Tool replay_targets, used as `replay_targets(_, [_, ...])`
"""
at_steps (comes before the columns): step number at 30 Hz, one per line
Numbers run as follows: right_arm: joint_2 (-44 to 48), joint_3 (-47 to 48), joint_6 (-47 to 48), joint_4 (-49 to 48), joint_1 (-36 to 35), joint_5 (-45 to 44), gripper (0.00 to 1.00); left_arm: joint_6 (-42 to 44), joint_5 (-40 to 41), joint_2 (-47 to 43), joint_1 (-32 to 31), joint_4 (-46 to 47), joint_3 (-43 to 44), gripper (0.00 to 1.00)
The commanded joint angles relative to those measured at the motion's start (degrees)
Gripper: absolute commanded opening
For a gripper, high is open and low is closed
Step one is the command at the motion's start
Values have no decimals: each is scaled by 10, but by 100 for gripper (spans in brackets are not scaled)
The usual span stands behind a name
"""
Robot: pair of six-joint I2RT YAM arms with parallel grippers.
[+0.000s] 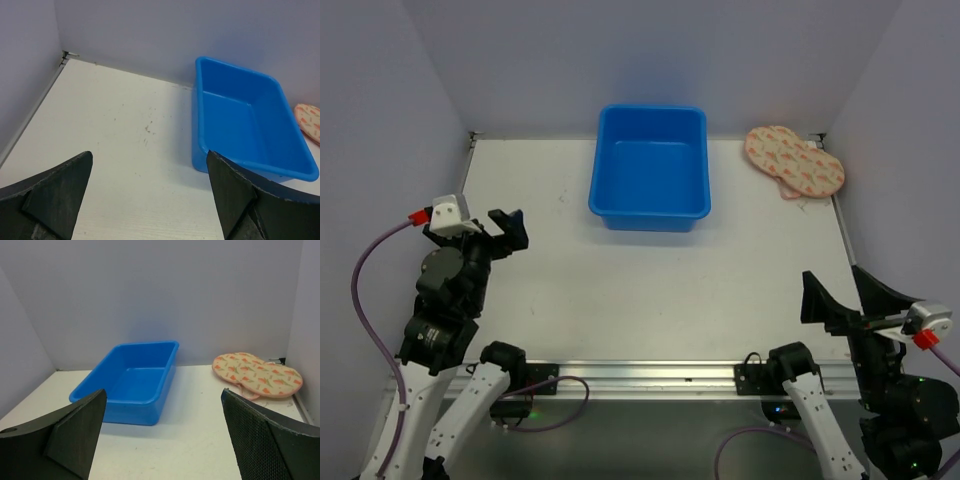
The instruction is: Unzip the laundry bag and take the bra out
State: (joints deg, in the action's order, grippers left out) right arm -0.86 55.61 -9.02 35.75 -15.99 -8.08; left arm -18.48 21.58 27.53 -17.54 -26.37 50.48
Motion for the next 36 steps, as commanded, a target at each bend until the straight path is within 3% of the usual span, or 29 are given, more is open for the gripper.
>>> replay_targets(1, [-26,19,-8,20,-1,7,99,-6,-20,21,0,18,2,100])
replay_targets(3, [-54,23,-14,34,-1,13,99,-6,-29,36,0,16,1,100])
replay_targets(7, [-102,13,-28,28,-1,109,99,-9,-56,62,0,22,-13,100])
replay_targets(11, [-174,-56,-144,-14,-1,132,99,-15,-91,87,0,39,-39,100])
replay_targets(16, [-336,-80,-221,-61,-1,76,99,-27,-104,112,0,56,-77,100])
replay_targets(22, [-572,-28,-246,-152,48,-12,99,-20,-114,103,1,63,-109,100])
replay_targets(27, [-776,62,-332,-201,137,20,99,-16,-95,90,1,65,-115,100])
replay_targets(36, [-957,171,-477,-244,256,30,99,-11,-95,94,2,64,-115,100])
